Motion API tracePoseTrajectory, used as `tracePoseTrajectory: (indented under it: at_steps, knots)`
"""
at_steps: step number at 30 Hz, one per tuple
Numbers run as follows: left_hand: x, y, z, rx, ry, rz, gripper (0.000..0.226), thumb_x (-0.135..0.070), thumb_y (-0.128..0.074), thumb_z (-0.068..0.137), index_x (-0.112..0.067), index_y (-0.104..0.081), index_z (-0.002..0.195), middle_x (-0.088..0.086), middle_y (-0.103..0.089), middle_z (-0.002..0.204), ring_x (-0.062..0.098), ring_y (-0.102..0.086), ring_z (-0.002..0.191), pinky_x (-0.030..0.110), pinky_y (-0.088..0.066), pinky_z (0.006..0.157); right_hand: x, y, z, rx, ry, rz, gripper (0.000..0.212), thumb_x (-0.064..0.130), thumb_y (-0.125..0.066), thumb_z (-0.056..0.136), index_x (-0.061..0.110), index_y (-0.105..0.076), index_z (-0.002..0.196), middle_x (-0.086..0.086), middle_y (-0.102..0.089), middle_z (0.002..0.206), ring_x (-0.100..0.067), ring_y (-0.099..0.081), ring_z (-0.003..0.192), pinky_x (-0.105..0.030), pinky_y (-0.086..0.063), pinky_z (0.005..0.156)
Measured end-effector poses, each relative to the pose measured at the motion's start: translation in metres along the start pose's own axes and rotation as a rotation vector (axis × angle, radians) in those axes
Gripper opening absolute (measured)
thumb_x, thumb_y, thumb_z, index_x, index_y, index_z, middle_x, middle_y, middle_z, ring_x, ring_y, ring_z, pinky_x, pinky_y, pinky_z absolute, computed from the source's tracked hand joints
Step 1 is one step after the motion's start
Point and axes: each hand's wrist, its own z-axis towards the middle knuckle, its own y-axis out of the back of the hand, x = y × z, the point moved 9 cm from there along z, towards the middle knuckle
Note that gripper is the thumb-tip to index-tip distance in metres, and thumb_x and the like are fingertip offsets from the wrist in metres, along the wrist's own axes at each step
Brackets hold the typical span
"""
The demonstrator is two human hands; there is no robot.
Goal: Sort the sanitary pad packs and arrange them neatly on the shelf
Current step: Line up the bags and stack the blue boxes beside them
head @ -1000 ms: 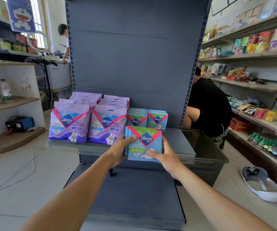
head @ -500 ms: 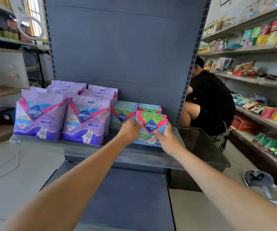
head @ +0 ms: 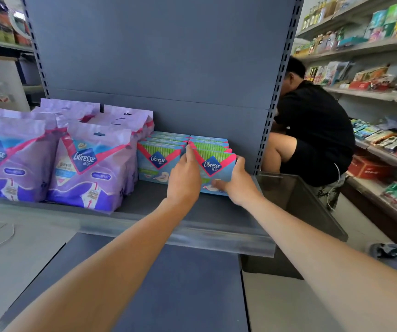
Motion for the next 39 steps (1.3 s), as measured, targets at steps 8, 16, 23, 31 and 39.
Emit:
tracePoseTrajectory:
  at_steps: [8, 16, 23, 31, 39]
  knots:
    - [-0.024, -0.002, -0.008, -0.125, -0.322, 0.232, 0.069, 0.005, -0.067, 0.076, 0.011, -0.040, 0.140, 0.028, -0.032, 0.151, 0.042, -0.029, 0.143, 0.045, -0.038, 0.109, 0.001, -0.016, 0.015, -0.092, 0.043, -0.060, 0.064, 0.019, -0.080, 0.077, 0.023, -0.027, 0.112, -0.007, -0.055, 0.127, -0.025, -0.059, 0.112, -0.041, -0.051, 0.091]
    - [-0.026, -0.016, -0.021, 0.120, -0.394, 0.152, 0.081, -0.004, -0.052, 0.083, -0.004, -0.013, 0.154, 0.004, -0.003, 0.164, 0.020, 0.001, 0.152, 0.039, -0.030, 0.117, -0.003, -0.019, 0.020, -0.072, -0.009, -0.143, 0.060, 0.023, -0.075, 0.083, 0.013, -0.029, 0.121, -0.013, -0.053, 0.126, -0.033, -0.058, 0.108, -0.037, -0.047, 0.080]
    - [-0.025, -0.009, -0.023, 0.181, -0.370, 0.233, 0.083, -0.009, -0.051, 0.086, -0.007, -0.005, 0.155, 0.003, 0.003, 0.165, 0.019, 0.003, 0.151, 0.036, -0.024, 0.119, 0.016, -0.002, -0.004, -0.170, 0.073, -0.310, 0.077, 0.030, -0.080, 0.078, 0.011, -0.028, 0.133, -0.017, -0.044, 0.128, -0.036, -0.052, 0.113, -0.046, -0.050, 0.089]
    - [-0.028, 0.022, -0.040, 0.328, -0.329, 0.270, 0.076, -0.015, -0.052, 0.090, -0.010, -0.012, 0.155, 0.000, -0.001, 0.164, 0.020, -0.001, 0.151, 0.038, -0.027, 0.115, 0.054, 0.015, -0.057, -0.049, 0.099, -0.639, 0.070, 0.039, -0.063, 0.092, 0.018, -0.025, 0.148, -0.013, -0.026, 0.151, -0.032, -0.036, 0.134, -0.038, -0.045, 0.097]
    - [-0.013, 0.047, -0.114, 0.434, -0.393, 0.360, 0.071, -0.062, -0.039, 0.094, -0.030, -0.020, 0.154, 0.004, -0.011, 0.163, 0.039, -0.009, 0.147, 0.050, -0.012, 0.119, 0.060, 0.000, -0.161, 0.041, 0.096, -0.837, 0.055, 0.046, -0.043, 0.098, 0.032, -0.031, 0.150, -0.006, -0.018, 0.161, -0.032, -0.016, 0.145, -0.047, -0.029, 0.114]
